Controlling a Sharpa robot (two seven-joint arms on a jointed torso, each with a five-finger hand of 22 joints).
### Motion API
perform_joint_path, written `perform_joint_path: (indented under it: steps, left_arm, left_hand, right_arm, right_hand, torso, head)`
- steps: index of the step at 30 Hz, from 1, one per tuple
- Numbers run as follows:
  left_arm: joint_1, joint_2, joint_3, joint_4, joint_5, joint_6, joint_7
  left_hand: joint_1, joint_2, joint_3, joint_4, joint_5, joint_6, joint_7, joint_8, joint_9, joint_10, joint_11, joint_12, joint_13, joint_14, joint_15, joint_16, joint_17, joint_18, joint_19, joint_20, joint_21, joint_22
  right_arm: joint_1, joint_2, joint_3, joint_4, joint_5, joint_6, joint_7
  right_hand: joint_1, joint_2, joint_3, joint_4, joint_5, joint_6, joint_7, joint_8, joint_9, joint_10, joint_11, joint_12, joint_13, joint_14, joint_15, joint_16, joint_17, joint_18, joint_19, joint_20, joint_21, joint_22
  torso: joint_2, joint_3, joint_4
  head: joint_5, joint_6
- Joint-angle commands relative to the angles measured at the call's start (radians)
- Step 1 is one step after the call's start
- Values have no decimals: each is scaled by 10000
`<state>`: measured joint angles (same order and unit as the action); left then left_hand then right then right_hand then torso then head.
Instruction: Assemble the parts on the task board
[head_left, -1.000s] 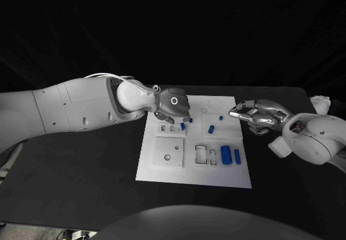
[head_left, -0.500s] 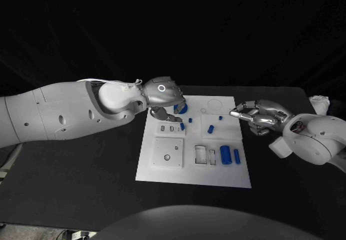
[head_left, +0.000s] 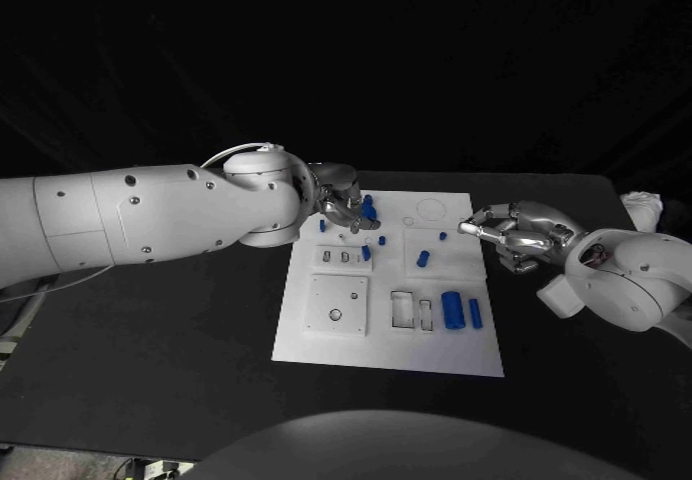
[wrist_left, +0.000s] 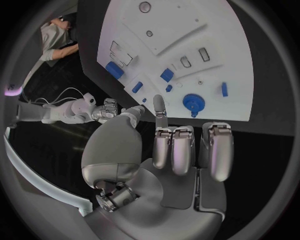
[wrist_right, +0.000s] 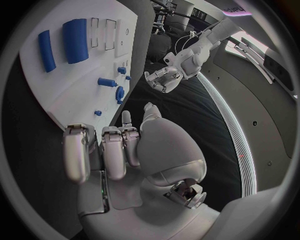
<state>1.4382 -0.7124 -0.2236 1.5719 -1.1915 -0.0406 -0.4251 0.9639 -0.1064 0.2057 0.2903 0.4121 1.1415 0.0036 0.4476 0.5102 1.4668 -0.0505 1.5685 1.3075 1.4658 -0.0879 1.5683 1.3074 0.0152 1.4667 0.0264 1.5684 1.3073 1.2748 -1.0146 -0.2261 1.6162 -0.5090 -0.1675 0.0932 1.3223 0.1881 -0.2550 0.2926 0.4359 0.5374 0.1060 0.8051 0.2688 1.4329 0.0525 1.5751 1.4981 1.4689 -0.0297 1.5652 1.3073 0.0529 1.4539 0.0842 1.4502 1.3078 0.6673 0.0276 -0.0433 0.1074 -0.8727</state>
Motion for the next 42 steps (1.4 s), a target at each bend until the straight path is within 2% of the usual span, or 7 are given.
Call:
perform_joint_path:
  steps: [1,5,8,12,21,32,42]
  left_arm:
    - [70,179,19,-127,2660,1718,-2313]
    - [119,454,35,-323,3311,2321,-3274]
    - [135,649,41,-483,3500,2545,-3766]
    - [145,925,38,-818,3853,2613,-4188]
    - [150,1098,5,-1212,4881,2525,-4373]
    - [139,1389,-41,-1614,4756,2164,-4414]
    - [79,1792,-45,-2127,4590,1852,-4403]
  left_hand:
    - [-196,15,-244,2,87,48,93,-334,-136,1040,21,23,2633,1050,-31,25,2634,-152,1041,-25,24,2635]
    - [-618,35,-804,-1,157,216,154,-844,-350,1040,53,23,2633,1050,13,25,2634,-152,1041,-9,24,2635]
    - [-789,59,-1136,8,182,184,218,-1210,-504,1040,92,23,2633,1050,13,25,2634,-152,1041,9,24,2635]
    - [-796,234,-1413,0,360,136,313,-1719,-752,1040,155,23,2633,1050,54,25,2634,-152,1041,43,24,2635]
    - [-544,538,-1646,-38,595,-116,513,-2514,-1204,1040,324,23,2633,1050,186,25,2634,-152,1041,158,24,2635]
    - [-33,759,-1591,-110,642,-120,579,-2842,-1425,1040,394,23,2633,1050,256,25,2634,-152,1041,234,24,2635]
    - [202,848,-1508,-141,606,-148,609,-2991,-1520,1040,422,23,2633,1050,281,25,2634,-151,1037,261,21,2632]
  right_arm:
    - [-3,-31,0,211,44,-90,302]
    - [19,-50,2,473,46,-320,561]
    - [33,-25,2,574,47,-371,624]
    - [42,23,2,611,50,-413,622]
    - [76,7,2,750,66,-514,578]
    - [156,50,2,877,72,-545,519]
    - [189,57,3,889,144,-580,466]
  right_hand:
    - [51,105,-65,-16,98,112,8,54,-23,1379,-272,-43,727,1019,49,56,2635,-145,-1,45,-30,2128]
    - [120,87,-83,-24,369,196,3,33,-68,1379,-277,-43,727,1019,45,56,2635,-155,35,44,11,2142]
    - [253,67,-60,-23,876,325,-13,76,-82,1379,-290,-43,727,1019,35,56,2635,-154,35,36,14,2140]
    - [322,50,-44,-19,1207,412,-31,161,-53,1379,-301,-43,727,1019,26,56,2635,-139,-10,30,-29,2121]
    - [333,43,-42,-17,1289,412,-34,174,-48,1379,-304,-43,727,1019,23,56,2635,-134,-28,29,-46,2113]
    - [328,29,-51,-12,1313,401,-30,172,-49,1379,-303,-43,727,1019,23,56,2635,-118,-74,28,-95,2093]
    - [322,30,-53,-8,1321,398,-27,173,-49,1379,-302,-43,727,1019,23,56,2635,-117,-78,28,-99,2091]
  torso:
    - [10,37,-15]
    - [11,18,-22]
    - [4,37,-50]
    - [-30,48,-16]
    - [-139,192,5]
    - [-173,324,-23]
    - [-171,294,11]
  head:
    - [22,1]
    - [-17,1]
    - [-17,1]
    - [-56,1]
    - [81,1]
    - [258,1]
    - [300,1]
